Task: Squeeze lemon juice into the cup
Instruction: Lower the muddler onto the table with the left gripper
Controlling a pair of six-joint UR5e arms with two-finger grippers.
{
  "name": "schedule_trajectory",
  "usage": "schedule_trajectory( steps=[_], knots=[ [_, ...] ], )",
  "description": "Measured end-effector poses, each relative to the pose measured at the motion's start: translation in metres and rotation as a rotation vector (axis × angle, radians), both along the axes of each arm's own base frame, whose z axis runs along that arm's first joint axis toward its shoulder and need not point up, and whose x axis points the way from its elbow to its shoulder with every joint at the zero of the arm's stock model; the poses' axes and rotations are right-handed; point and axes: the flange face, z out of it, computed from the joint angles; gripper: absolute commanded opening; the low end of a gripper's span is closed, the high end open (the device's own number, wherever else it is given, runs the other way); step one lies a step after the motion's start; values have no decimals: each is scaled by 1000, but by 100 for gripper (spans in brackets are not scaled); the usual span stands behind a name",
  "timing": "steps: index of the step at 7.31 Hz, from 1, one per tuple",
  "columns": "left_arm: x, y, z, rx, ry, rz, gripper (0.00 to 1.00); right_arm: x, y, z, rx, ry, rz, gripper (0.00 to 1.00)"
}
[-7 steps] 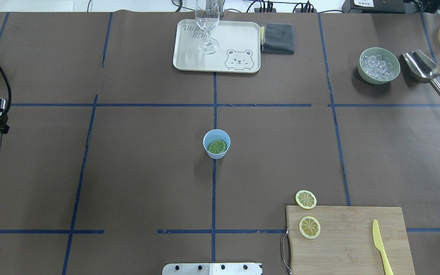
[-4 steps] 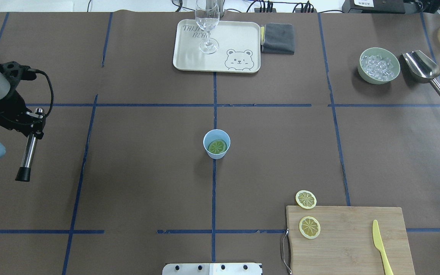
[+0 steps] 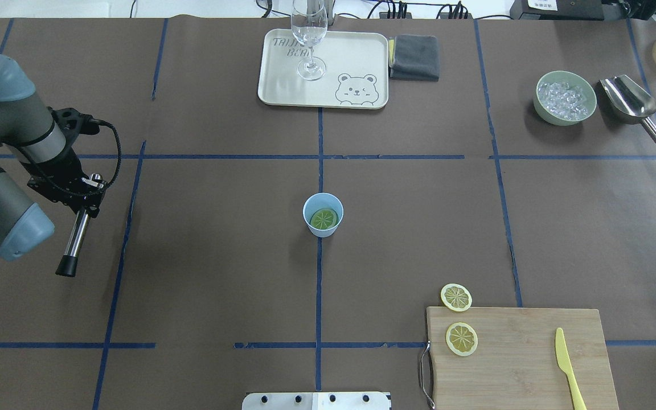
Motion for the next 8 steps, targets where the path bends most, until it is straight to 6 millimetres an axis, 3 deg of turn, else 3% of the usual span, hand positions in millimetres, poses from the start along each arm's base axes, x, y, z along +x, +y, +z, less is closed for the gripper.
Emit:
schedule_trajectory(
  steps=[3,5,6,7,8],
  knots=[
    [19,-8,14,-3,-4,17,0,0,-2,-3,2,0,4,100],
    [22,-8,19,-33,-21,-10,0,0,-4,-5,5,0,5,100],
    [22,-8,19,-60,-33,-42,12,0,-4,-6,6,0,6,100],
    [23,-9,20,-74,-40,-61,51,0,-4,-6,6,1,6,100],
    [23,-9,21,-76,-42,-68,100,0,-4,-6,6,1,6,100]
  ],
)
